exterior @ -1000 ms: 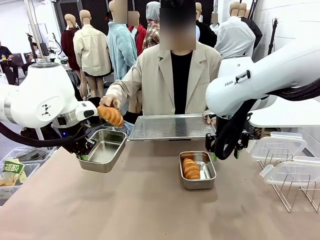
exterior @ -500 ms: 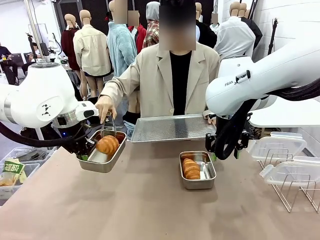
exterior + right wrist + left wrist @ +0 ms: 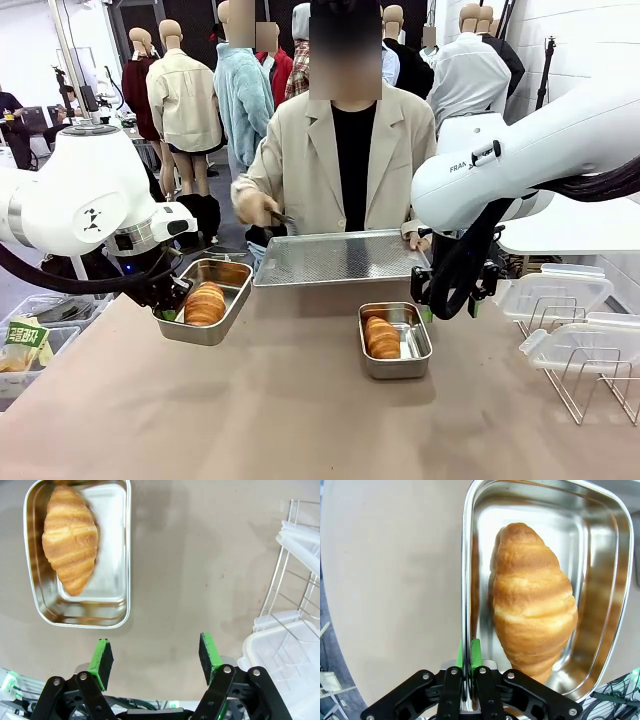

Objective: Place the bread in airtight containers.
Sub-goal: Once an object is inside an Airtight Container , place the container in the center of the table.

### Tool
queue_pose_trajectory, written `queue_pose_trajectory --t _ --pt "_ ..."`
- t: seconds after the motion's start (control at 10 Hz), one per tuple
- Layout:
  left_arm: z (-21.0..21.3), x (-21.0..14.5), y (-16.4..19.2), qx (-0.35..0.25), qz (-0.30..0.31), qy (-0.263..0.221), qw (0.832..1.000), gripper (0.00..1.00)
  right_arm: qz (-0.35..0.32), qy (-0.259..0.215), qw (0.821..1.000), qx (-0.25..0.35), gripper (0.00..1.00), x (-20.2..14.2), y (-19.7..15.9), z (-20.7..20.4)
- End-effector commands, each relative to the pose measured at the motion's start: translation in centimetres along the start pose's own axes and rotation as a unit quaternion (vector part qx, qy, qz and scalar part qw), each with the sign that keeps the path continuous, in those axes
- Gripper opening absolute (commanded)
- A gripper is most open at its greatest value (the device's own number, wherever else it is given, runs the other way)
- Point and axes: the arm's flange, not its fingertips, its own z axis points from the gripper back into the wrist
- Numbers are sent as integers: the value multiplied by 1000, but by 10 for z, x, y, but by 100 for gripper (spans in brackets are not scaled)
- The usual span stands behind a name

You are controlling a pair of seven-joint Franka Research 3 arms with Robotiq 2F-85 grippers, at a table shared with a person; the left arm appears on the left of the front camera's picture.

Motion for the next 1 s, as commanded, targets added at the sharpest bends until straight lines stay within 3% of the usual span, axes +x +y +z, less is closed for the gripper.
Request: queue_pose_trajectory --t 0.0,0.9 --pt "3 1 1 1 -9 -5 1000 0 -9 -2 1000 -2 86 5 3 0" --pt "3 1 1 1 -9 -5 1000 0 -9 -2 1000 -2 86 5 3 0"
